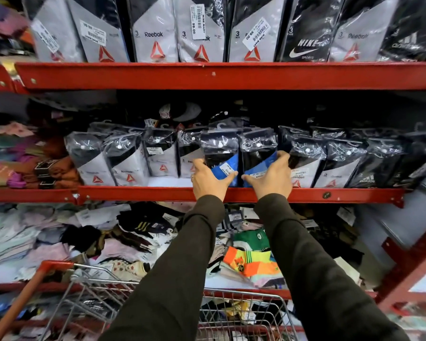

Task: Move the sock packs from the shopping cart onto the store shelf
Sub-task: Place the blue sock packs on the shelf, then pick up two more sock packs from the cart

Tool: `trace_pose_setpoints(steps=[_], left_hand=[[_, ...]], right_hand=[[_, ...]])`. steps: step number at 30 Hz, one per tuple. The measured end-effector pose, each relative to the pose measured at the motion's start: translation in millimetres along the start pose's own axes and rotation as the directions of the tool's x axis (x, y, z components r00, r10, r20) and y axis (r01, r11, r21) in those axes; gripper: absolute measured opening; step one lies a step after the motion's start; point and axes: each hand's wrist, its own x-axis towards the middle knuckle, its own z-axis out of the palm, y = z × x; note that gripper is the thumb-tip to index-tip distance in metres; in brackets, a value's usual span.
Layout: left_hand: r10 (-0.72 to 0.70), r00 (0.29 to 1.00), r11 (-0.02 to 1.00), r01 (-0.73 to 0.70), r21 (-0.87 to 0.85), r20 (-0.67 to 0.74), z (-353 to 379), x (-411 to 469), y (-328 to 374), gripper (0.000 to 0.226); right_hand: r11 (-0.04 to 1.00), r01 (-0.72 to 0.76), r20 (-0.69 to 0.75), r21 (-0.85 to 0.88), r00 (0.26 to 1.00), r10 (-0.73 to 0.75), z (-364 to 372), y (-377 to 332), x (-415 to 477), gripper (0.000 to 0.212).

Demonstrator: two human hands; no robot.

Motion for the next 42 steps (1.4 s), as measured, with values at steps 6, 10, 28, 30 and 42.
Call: trace_pose_setpoints(steps=[6, 10, 28, 30, 42], left_hand=[[0.068, 0.997, 0.996, -0.069, 0.049, 0.026, 4.9, -3.1, -7.0, 0.074], [0.096, 0.993, 0.991, -0.102, 0.085, 0.074, -2.2, -6.9, -10.6, 0.07], [0.139, 0.939, 0.935, -0.229, 0.271, 0.314, -62.9, -166.6, -243.2, 0.029], [-0.052, 0.932, 0.953, -0.061, 0.297, 0.359, -69.7, -194.1, -290.7, 0.027], [-0.871, 0.35, 0.491, 0.618, 0.614, 0.344, -47.3, -295.6, -470.3, 0.063]], right_hand=[[0.998, 0.021, 0.023, -0.061, 1.0, -0.02, 4.5, 14.0, -11.1, 0.099], [1.0, 0.023, 0.002, -0.01, 1.0, -0.023, 11.4, 21.7, -27.0, 0.088], [0.998, -0.017, 0.588, -0.058, 0.807, 0.048, 82.9, 106.8, -271.4, 0.059], [0.983, -0.055, 0.715, -0.177, 0.679, 0.166, 99.6, 126.2, -315.8, 0.066], [0.674, -0.104, 0.664, -0.731, 0.122, 0.738, 190.9, 229.1, -461.8, 0.11]])
